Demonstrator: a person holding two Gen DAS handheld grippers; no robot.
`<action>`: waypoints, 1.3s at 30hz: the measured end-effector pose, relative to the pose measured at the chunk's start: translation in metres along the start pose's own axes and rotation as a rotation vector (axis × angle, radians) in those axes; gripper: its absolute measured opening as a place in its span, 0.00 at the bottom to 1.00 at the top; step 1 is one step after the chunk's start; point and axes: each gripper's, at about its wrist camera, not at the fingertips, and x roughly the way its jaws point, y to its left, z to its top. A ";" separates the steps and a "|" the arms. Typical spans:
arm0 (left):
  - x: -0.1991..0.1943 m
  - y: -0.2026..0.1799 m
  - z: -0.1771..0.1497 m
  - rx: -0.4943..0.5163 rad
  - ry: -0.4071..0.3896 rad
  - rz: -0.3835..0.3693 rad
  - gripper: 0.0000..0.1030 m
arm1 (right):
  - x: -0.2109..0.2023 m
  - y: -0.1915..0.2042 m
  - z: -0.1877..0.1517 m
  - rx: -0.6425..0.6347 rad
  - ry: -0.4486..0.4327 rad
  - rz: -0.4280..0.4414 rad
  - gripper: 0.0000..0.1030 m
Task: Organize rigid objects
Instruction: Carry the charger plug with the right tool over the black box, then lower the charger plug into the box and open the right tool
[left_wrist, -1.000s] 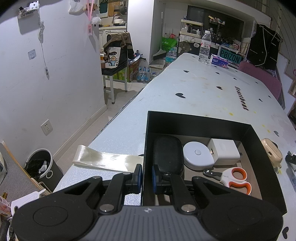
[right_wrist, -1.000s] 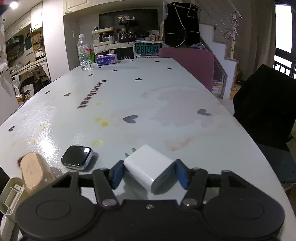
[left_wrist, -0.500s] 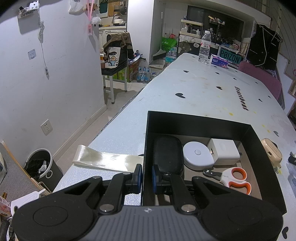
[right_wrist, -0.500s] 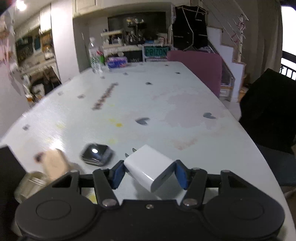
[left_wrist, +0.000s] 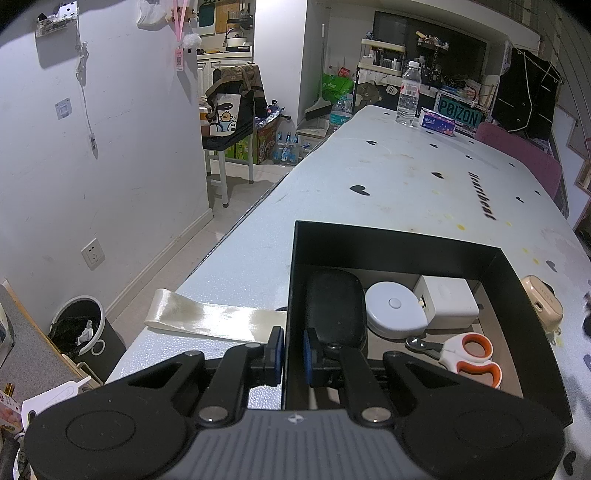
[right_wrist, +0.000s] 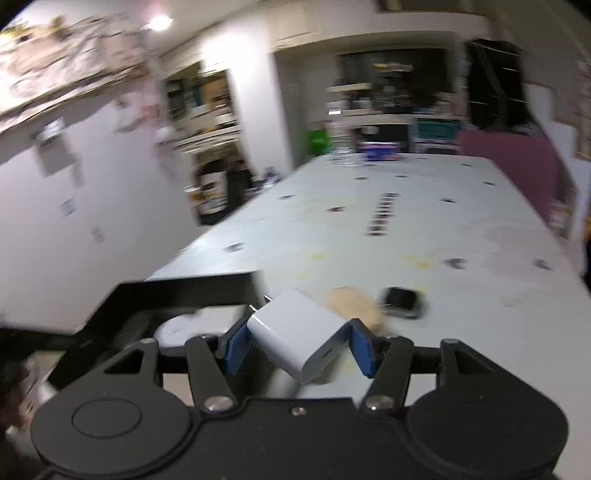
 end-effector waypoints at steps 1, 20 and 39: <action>0.000 0.000 0.000 0.001 0.000 0.000 0.11 | 0.000 0.008 -0.001 -0.020 0.008 0.020 0.57; 0.000 0.000 0.000 -0.003 0.002 -0.005 0.11 | 0.034 0.100 -0.002 -0.277 0.268 0.140 0.57; 0.000 -0.001 0.000 -0.003 0.003 -0.007 0.11 | 0.022 0.068 0.028 -0.090 0.314 0.128 0.49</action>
